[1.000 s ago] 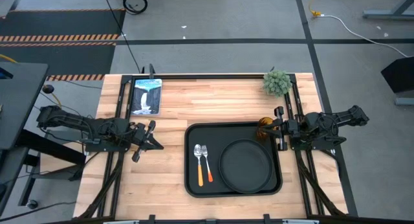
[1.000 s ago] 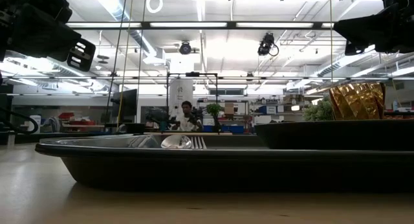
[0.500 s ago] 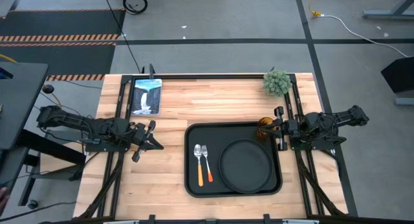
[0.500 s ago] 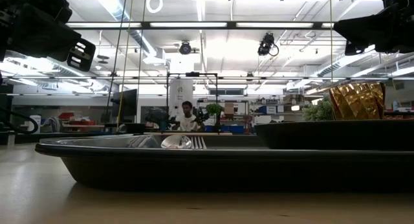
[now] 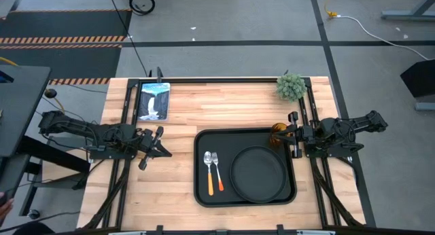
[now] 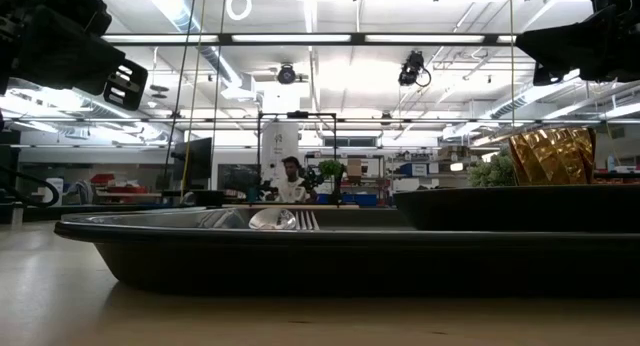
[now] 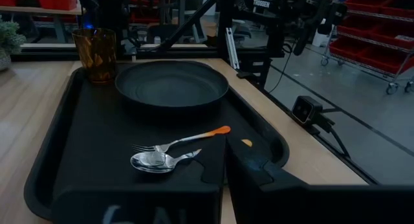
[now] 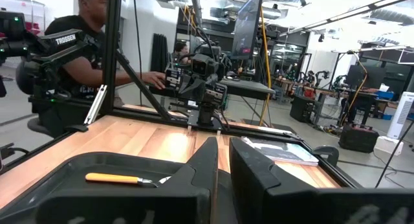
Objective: Pick and place plate/cup/fork/spoon on tray
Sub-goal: Return to Home Position
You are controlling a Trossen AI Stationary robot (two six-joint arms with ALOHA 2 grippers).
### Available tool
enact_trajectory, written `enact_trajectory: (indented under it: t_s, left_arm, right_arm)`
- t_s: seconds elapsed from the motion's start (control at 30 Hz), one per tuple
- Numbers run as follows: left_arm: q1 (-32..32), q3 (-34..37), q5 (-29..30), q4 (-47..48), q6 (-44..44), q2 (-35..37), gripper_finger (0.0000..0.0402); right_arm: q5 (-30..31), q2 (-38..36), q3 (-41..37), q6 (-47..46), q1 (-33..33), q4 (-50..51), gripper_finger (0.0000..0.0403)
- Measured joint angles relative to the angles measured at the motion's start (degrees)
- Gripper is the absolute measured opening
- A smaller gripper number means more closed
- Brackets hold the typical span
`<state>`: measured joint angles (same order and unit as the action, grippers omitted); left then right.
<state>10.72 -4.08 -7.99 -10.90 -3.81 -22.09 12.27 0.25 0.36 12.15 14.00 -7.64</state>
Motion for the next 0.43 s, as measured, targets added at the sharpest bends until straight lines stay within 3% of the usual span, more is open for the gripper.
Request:
enact_trajectory:
  t_s: [0.43]
  left_arm:
    - [0.0, 0.0, 0.0, 0.0, 0.0, 0.0, 0.0025]
  right_arm:
    - [0.0, 0.0, 0.0, 0.01, 0.0, 0.0, 0.0045]
